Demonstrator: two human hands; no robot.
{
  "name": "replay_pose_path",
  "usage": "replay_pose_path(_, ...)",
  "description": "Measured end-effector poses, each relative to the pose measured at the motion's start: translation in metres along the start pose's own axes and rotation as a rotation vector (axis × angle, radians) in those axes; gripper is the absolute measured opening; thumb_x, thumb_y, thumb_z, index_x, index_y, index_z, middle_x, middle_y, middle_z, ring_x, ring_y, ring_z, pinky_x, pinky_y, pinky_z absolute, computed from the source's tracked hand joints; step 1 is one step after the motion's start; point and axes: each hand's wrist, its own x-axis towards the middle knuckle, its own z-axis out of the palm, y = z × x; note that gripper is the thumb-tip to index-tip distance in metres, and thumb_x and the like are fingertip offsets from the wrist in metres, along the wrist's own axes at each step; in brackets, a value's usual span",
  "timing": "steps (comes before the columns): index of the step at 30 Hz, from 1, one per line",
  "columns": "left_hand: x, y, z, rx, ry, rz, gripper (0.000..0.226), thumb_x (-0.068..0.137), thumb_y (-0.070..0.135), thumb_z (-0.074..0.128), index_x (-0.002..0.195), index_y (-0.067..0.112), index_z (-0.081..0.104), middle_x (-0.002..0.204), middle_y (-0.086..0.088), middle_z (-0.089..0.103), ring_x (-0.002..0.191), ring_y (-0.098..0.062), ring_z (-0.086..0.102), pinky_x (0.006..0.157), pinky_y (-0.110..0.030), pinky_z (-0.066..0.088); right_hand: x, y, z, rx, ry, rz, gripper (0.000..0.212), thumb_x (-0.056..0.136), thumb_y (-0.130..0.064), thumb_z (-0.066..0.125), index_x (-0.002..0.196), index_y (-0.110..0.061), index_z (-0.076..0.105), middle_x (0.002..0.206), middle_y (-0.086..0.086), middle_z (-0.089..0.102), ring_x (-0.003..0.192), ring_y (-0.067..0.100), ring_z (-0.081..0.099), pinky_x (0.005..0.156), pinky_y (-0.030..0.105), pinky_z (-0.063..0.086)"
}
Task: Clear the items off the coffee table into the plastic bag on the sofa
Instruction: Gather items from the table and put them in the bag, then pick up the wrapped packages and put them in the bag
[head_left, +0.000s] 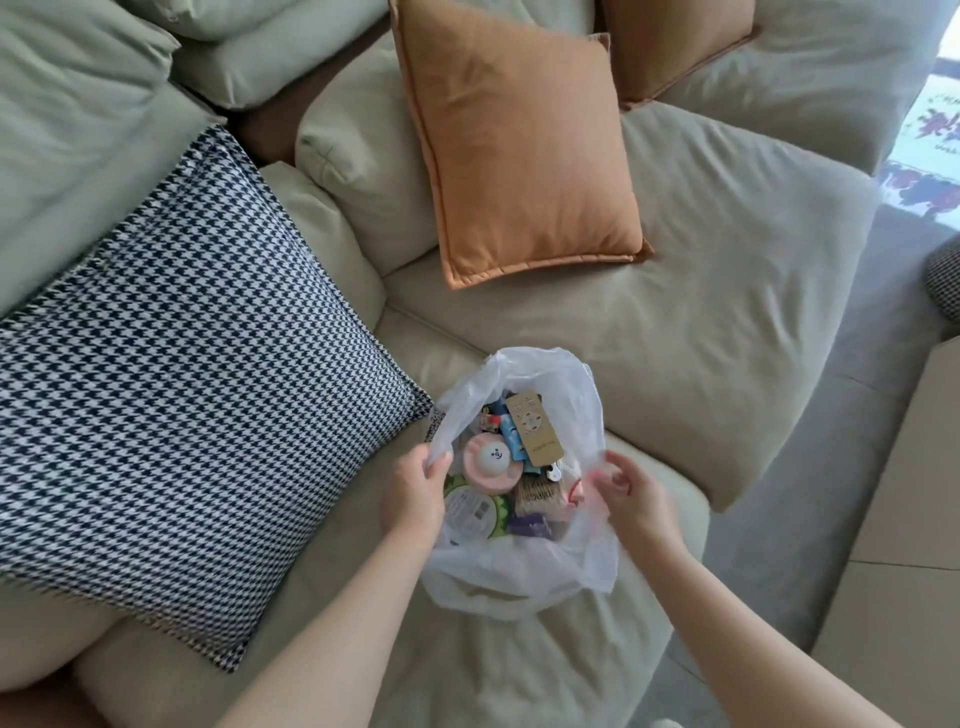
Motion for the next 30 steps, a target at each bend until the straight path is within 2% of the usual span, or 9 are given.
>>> replay_pose_path(4, 0.003, 0.005, -0.036, -0.052, 0.075, 0.017, 0.030, 0.096, 0.031, 0.048, 0.079, 0.010, 0.058, 0.070, -0.004, 0.056, 0.064, -0.020, 0.050, 0.053, -0.027, 0.034, -0.023, -0.026, -0.035, 0.012, 0.143, -0.097, 0.029, 0.091, -0.009, 0.054, 0.116, -0.019, 0.063, 0.091, 0.002, 0.060, 0.088, 0.018, 0.055, 0.077, 0.021, 0.039)
replay_pose_path(8, 0.005, 0.003, -0.061, 0.006, 0.133, 0.005, 0.032, 0.098, 0.026, 0.048, 0.075, 0.007, 0.060, 0.058, 0.000, 0.048, 0.049, -0.012, 0.036, 0.044, -0.023, 0.023, -0.036, -0.043, -0.054, 0.128, 0.166, -0.053, 0.031, 0.091, -0.005, 0.047, 0.113, -0.019, 0.064, 0.086, -0.002, 0.061, 0.064, 0.020, 0.058, 0.077, 0.043, 0.058)
replay_pose_path(11, -0.001, 0.005, -0.058, 0.017, 0.081, 0.004, 0.022, 0.097, 0.019, 0.047, 0.096, 0.005, 0.065, 0.083, -0.010, 0.065, 0.062, -0.017, 0.050, 0.049, -0.025, 0.034, -0.046, -0.044, -0.054, 0.127, 0.107, -0.031, 0.034, 0.092, 0.000, 0.044, 0.120, -0.015, 0.059, 0.100, 0.005, 0.060, 0.069, 0.019, 0.057, 0.064, 0.026, 0.056)
replay_pose_path(13, -0.009, 0.010, -0.052, 0.011, 0.059, 0.012, 0.027, 0.095, 0.014, 0.049, 0.118, 0.007, 0.060, 0.110, -0.012, 0.065, 0.087, -0.023, 0.060, 0.066, -0.028, 0.047, -0.054, -0.038, -0.051, 0.082, 0.060, -0.048, 0.038, 0.092, -0.002, 0.044, 0.126, -0.016, 0.055, 0.106, 0.003, 0.059, 0.081, 0.018, 0.058, 0.079, 0.031, 0.056)
replay_pose_path(16, -0.024, 0.021, -0.042, 0.170, 0.122, 0.081, 0.046, 0.089, 0.015, 0.058, 0.134, 0.012, 0.049, 0.131, -0.012, 0.052, 0.116, -0.027, 0.051, 0.092, -0.036, 0.048, -0.063, -0.026, -0.053, 0.015, 0.069, -0.070, 0.043, 0.090, -0.004, 0.047, 0.131, -0.016, 0.051, 0.118, 0.009, 0.059, 0.096, 0.017, 0.055, 0.091, 0.039, 0.050)
replay_pose_path(19, -0.044, 0.041, -0.032, 0.247, 0.201, 0.268, 0.049, 0.086, 0.015, 0.061, 0.133, 0.012, 0.049, 0.135, -0.012, 0.048, 0.121, -0.028, 0.046, 0.096, -0.040, 0.045, -0.076, -0.013, -0.064, -0.030, 0.074, -0.080, 0.039, 0.090, -0.005, 0.049, 0.128, -0.012, 0.052, 0.117, 0.007, 0.061, 0.093, 0.014, 0.052, 0.073, 0.015, 0.040)
replay_pose_path(21, -0.060, 0.063, -0.021, 0.220, 0.108, 0.374, 0.049, 0.087, 0.016, 0.058, 0.134, 0.016, 0.046, 0.133, -0.008, 0.049, 0.120, -0.027, 0.049, 0.094, -0.041, 0.047, -0.085, -0.001, -0.078, -0.043, 0.081, -0.075, 0.036, 0.090, -0.007, 0.050, 0.125, -0.013, 0.055, 0.115, 0.006, 0.063, 0.092, 0.014, 0.054, 0.059, 0.011, 0.038)
replay_pose_path(25, -0.110, 0.108, 0.015, 0.167, -0.173, 0.446, 0.036, 0.091, 0.025, 0.050, 0.127, 0.027, 0.049, 0.114, 0.002, 0.063, 0.103, -0.024, 0.061, 0.079, -0.035, 0.051, -0.104, 0.025, -0.118, -0.161, 0.125, -0.047, 0.035, 0.088, -0.016, 0.053, 0.123, -0.020, 0.058, 0.117, 0.003, 0.064, 0.104, 0.017, 0.059, 0.085, 0.023, 0.044)
replay_pose_path(30, -0.177, 0.143, 0.084, 0.325, -0.414, 0.555, 0.030, 0.092, 0.029, 0.047, 0.119, 0.025, 0.060, 0.116, -0.001, 0.067, 0.110, -0.022, 0.061, 0.088, -0.030, 0.049, -0.134, 0.079, -0.180, -0.414, 0.160, -0.048, 0.039, 0.088, -0.024, 0.049, 0.127, -0.024, 0.054, 0.125, 0.001, 0.059, 0.120, 0.021, 0.052, 0.097, 0.032, 0.041)
